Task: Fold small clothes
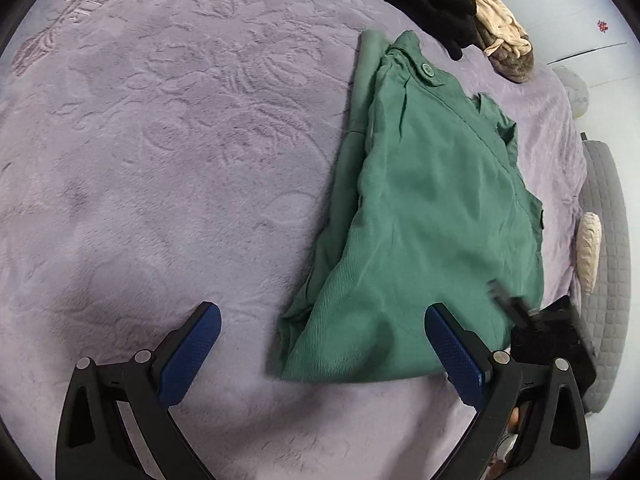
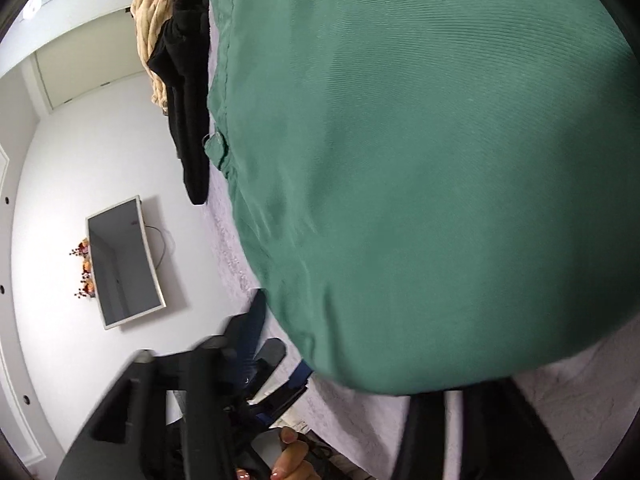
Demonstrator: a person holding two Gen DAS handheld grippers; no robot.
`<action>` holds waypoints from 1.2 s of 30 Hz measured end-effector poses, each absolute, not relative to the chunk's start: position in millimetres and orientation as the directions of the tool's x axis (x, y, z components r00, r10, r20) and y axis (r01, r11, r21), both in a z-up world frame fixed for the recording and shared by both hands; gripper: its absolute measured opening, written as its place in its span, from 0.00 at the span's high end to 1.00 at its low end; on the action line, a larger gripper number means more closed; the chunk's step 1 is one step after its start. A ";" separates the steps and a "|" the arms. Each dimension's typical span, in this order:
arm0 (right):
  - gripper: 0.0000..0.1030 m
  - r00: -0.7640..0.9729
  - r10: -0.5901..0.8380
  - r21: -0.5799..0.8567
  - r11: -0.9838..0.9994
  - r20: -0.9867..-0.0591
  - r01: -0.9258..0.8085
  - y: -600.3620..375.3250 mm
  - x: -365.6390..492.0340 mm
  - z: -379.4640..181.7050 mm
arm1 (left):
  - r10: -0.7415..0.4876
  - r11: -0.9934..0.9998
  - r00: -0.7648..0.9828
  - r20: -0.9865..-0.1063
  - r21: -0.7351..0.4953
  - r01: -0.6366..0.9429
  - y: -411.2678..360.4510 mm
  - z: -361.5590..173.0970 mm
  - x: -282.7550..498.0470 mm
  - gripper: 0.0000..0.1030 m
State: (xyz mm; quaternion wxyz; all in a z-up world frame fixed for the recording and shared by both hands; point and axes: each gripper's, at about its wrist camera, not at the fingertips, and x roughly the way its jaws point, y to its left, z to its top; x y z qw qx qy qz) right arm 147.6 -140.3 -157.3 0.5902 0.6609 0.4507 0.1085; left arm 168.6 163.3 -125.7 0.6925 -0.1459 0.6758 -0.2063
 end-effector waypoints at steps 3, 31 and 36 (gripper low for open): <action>0.89 0.573 0.726 0.897 0.139 -0.380 0.419 -146.5 151.7 -146.9 | -0.545 0.835 -0.031 -0.838 -0.545 0.075 152.8 -131.4 183.0 0.01; 0.87 0.472 0.478 0.644 0.707 -0.741 0.293 -239.4 103.7 -74.2 | -0.343 0.906 0.038 -0.939 -0.319 0.278 48.0 -132.1 227.7 0.80; 0.90 0.411 0.419 0.554 0.777 -0.809 0.299 -254.0 122.8 -113.7 | -0.473 0.859 0.037 -0.880 -0.451 0.241 45.8 -102.7 227.6 0.86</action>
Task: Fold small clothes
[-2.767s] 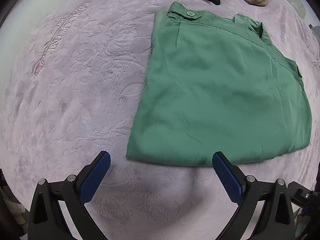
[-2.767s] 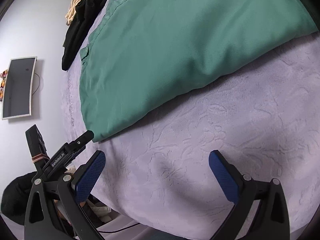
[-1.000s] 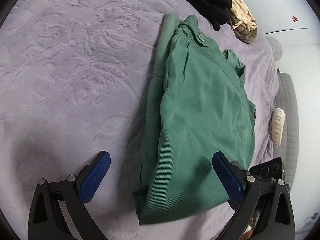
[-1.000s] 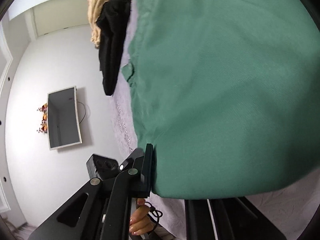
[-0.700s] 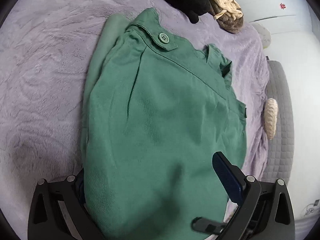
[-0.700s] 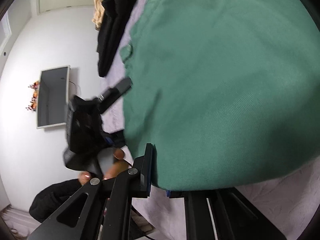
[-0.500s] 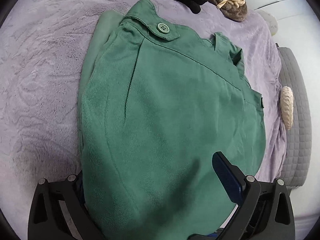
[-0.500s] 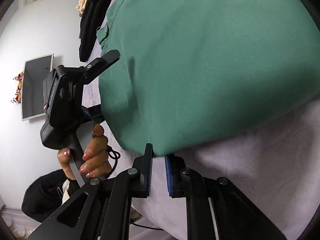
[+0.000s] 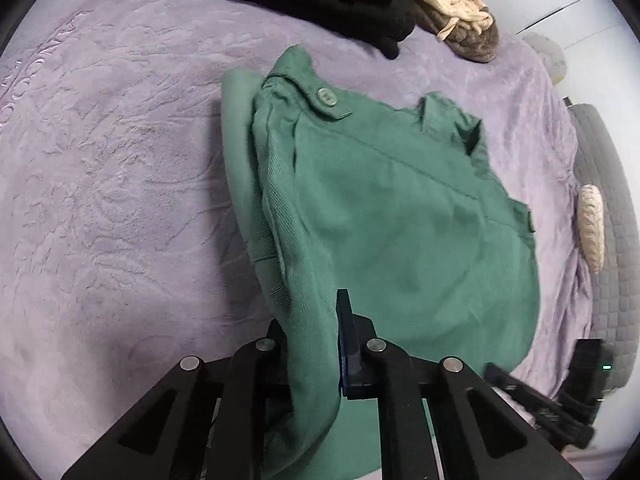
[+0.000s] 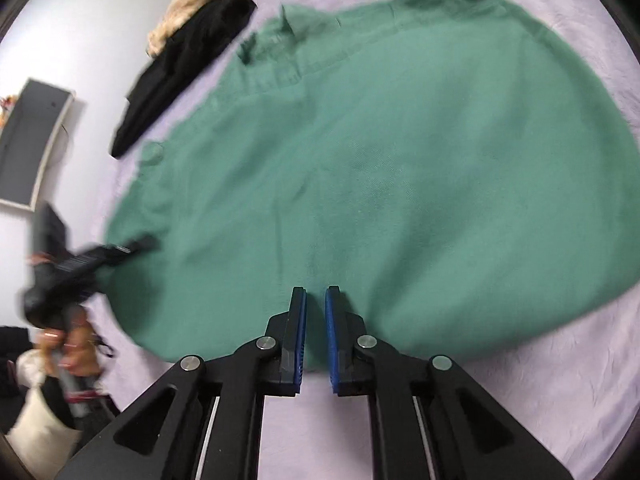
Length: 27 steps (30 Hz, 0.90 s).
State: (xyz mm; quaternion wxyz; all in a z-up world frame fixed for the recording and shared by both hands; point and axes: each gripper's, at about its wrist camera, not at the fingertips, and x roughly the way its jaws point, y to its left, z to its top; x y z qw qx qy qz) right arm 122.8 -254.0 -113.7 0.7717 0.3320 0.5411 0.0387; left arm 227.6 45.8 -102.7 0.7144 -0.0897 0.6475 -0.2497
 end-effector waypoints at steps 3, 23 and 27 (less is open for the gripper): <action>0.90 0.385 0.438 0.562 0.763 -0.812 0.318 -259.7 126.2 -140.7 | -0.522 0.828 0.042 -0.852 -0.495 0.265 23.1 -80.3 225.2 0.86; 0.89 0.577 0.618 0.846 0.387 -0.534 0.368 -390.1 31.4 -171.2 | -0.442 0.649 -0.047 -0.896 -0.355 0.673 -302.6 -83.5 127.6 0.86; 0.89 0.595 0.620 0.858 0.341 -0.512 0.384 -417.8 14.6 -180.1 | -0.343 0.663 0.009 -0.939 -0.235 0.710 -319.6 -109.3 109.9 0.85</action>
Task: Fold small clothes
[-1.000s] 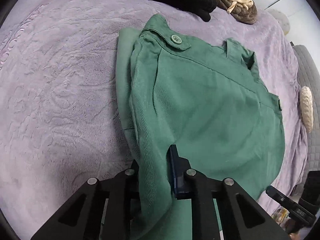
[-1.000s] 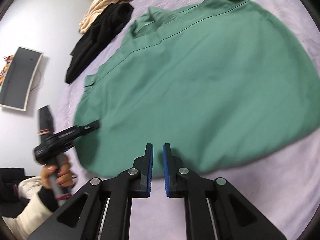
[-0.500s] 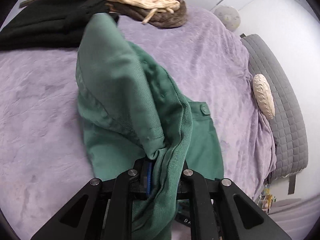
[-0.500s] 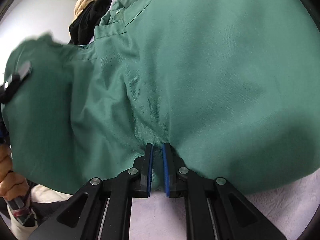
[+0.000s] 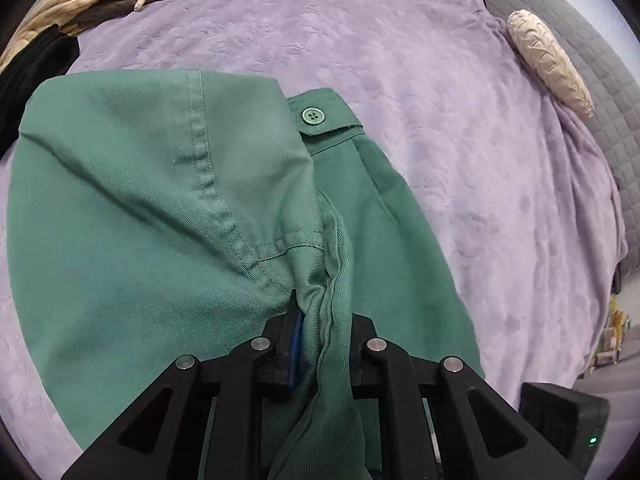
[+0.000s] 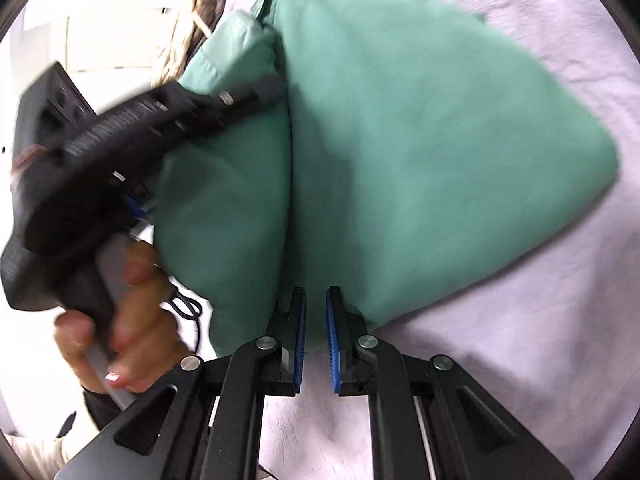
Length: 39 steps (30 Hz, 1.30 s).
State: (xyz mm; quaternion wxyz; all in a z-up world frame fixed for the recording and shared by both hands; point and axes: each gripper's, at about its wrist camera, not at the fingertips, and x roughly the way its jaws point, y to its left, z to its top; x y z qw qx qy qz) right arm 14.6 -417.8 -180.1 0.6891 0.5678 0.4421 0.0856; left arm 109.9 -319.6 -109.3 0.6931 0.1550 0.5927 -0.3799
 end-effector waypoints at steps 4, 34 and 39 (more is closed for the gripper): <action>0.89 0.597 0.617 0.858 0.342 -0.513 0.383 -434.9 14.1 -178.5 | -0.350 0.635 0.021 -0.937 -0.221 0.740 -319.4 -95.5 102.5 0.61; 0.94 0.544 0.677 0.863 0.450 -0.496 0.228 -423.6 187.9 -136.6 | -0.157 0.957 0.336 -0.929 -0.060 0.283 -142.0 -99.6 236.1 0.14; 0.93 0.638 0.608 0.821 0.568 -0.472 0.065 -427.3 166.4 -72.4 | -0.180 0.952 0.327 -0.928 -0.081 0.295 -147.1 -88.6 235.3 0.14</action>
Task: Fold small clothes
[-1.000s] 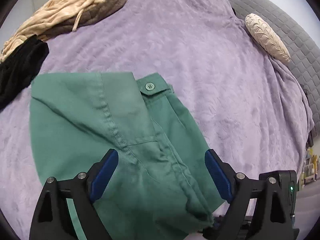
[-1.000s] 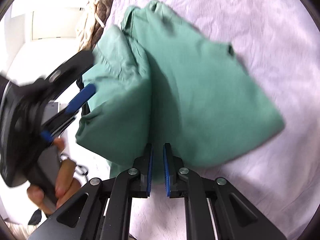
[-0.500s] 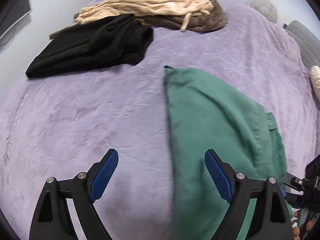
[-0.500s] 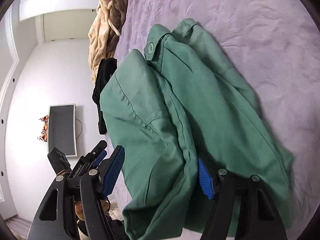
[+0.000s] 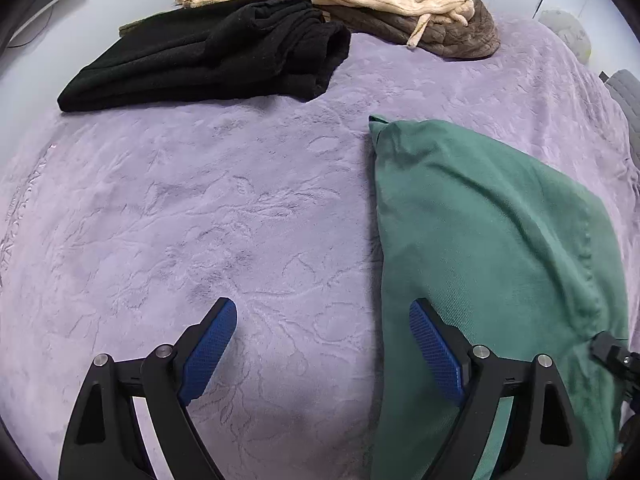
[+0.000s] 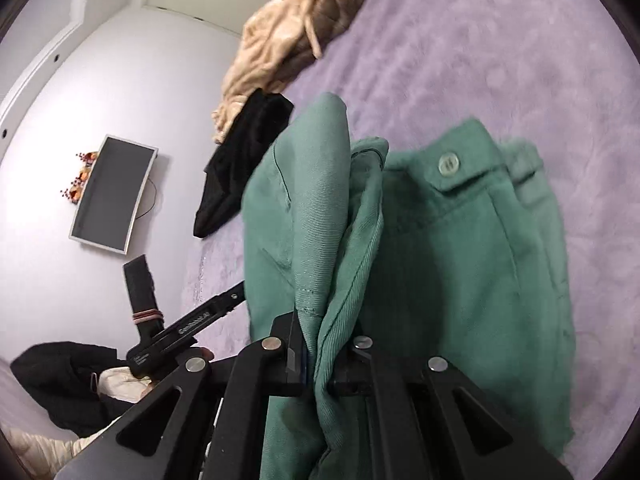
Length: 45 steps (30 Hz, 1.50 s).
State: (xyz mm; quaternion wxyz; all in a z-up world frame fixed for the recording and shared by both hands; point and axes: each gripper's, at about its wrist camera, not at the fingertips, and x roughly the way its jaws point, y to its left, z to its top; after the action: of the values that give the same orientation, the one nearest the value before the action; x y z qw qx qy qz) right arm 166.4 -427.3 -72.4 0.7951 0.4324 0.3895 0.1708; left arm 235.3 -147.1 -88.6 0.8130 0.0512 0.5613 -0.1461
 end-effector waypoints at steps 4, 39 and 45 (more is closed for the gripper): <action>0.94 0.657 0.554 0.796 0.594 -0.511 0.119 -451.7 148.6 -73.0 | -0.216 0.925 0.354 -0.910 -0.075 0.371 -175.5 -81.2 224.5 0.14; 0.94 0.628 0.453 0.767 0.258 -0.633 0.587 -473.5 -5.4 -192.4 | -0.176 0.858 0.179 -0.968 -0.061 0.510 -154.1 -112.0 75.0 0.00; 0.88 0.590 0.442 0.736 0.351 -0.676 0.579 -472.3 -7.9 -167.3 | -0.151 0.851 0.195 -0.969 -0.027 0.525 -154.1 -102.3 65.9 0.00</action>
State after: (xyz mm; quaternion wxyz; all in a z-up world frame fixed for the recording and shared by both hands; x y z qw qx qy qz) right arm -7.9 -472.3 -167.3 0.6878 0.5674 0.4499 -0.0499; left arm 65.9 -154.1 -102.3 0.7569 0.1576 0.5937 -0.2233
